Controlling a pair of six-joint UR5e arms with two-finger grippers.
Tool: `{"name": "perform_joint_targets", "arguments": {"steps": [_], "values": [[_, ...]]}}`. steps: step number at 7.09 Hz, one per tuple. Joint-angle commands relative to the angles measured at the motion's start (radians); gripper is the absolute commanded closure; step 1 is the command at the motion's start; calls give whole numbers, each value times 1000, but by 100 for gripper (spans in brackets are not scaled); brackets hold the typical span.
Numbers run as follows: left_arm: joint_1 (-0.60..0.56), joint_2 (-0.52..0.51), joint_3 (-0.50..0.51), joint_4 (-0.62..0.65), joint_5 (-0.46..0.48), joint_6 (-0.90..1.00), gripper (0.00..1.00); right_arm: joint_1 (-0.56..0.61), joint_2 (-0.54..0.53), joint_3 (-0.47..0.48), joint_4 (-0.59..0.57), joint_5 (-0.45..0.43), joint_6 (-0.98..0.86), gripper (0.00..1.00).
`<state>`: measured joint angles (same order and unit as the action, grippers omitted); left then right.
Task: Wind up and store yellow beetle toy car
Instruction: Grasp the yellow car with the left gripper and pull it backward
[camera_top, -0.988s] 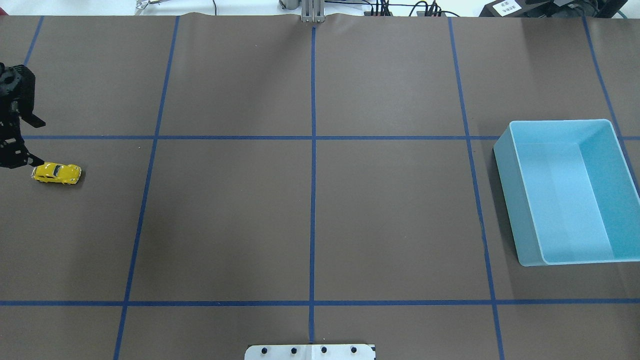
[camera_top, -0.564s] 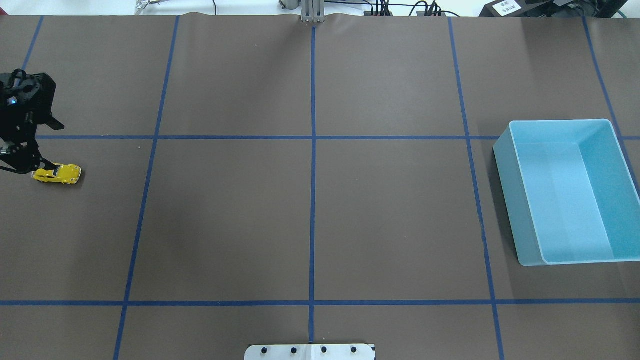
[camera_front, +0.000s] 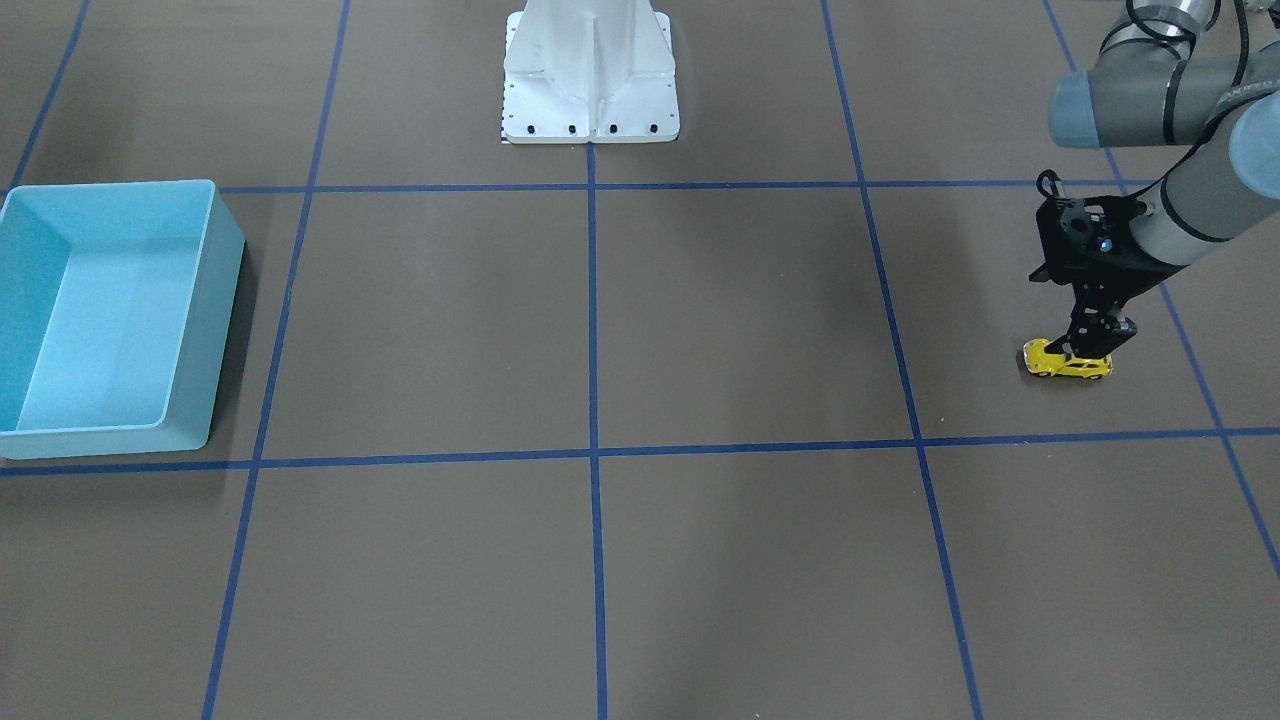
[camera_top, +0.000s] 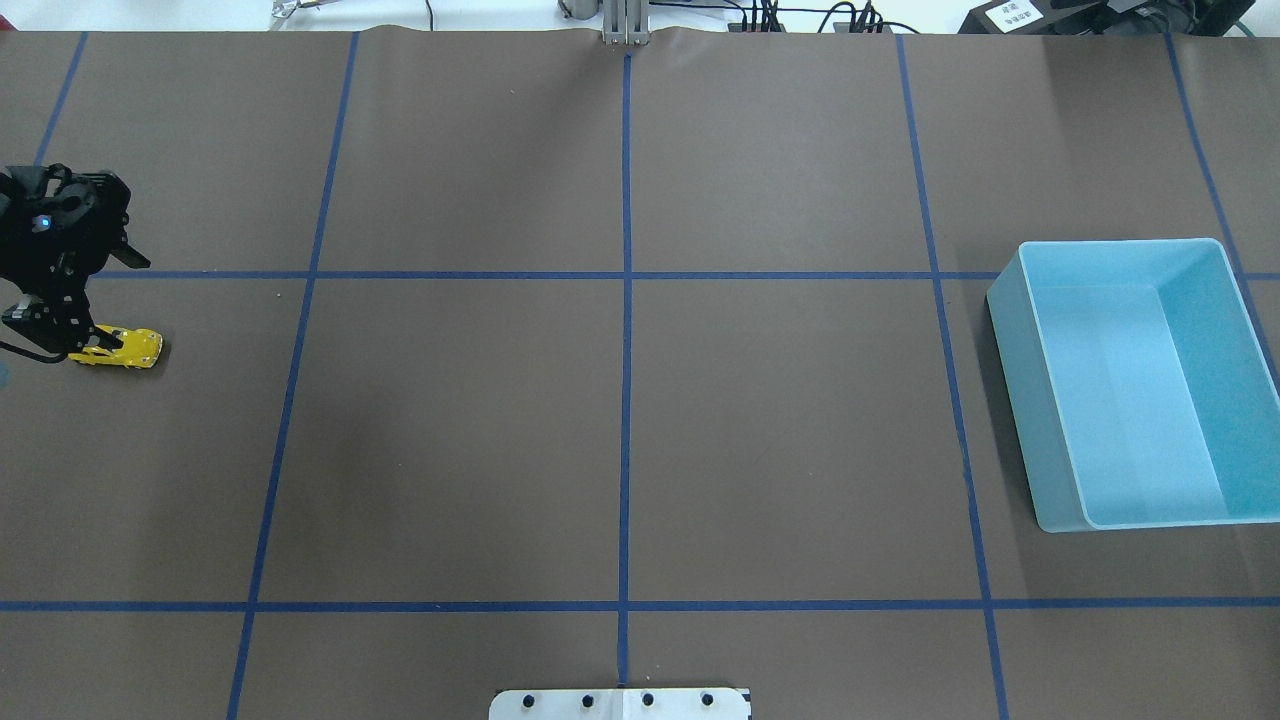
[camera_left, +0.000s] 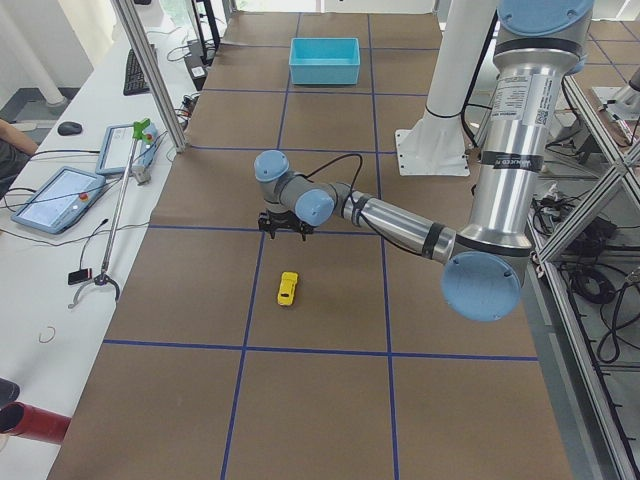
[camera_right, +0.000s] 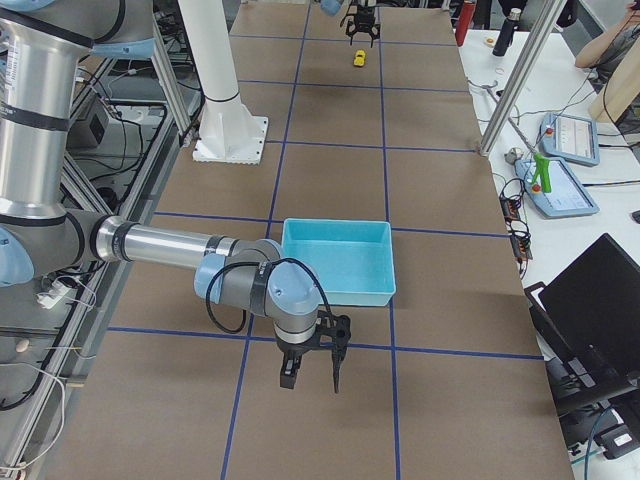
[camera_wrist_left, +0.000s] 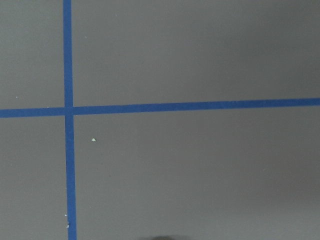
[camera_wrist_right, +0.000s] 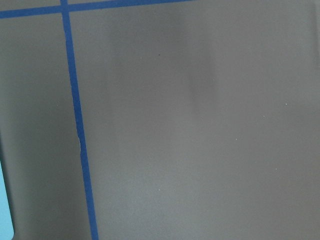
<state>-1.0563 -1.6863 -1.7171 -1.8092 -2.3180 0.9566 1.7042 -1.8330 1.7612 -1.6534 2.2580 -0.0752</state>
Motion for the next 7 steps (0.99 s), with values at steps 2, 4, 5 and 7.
{"name": "perform_joint_targets", "arguments": {"steps": [2, 4, 5, 7], "values": [[5, 36, 94, -76, 12, 11, 1, 0, 0, -6, -2, 0, 0, 0], [18, 31, 122, -85, 72, -1, 2, 0, 0, -8, -2, 0, 0, 0], [47, 19, 164, -123, 84, -13, 2, 0, 0, -8, -2, 0, 0, 0], [70, 7, 182, -171, 129, -62, 3, 0, -3, -8, -2, 0, 0, 0]]}}
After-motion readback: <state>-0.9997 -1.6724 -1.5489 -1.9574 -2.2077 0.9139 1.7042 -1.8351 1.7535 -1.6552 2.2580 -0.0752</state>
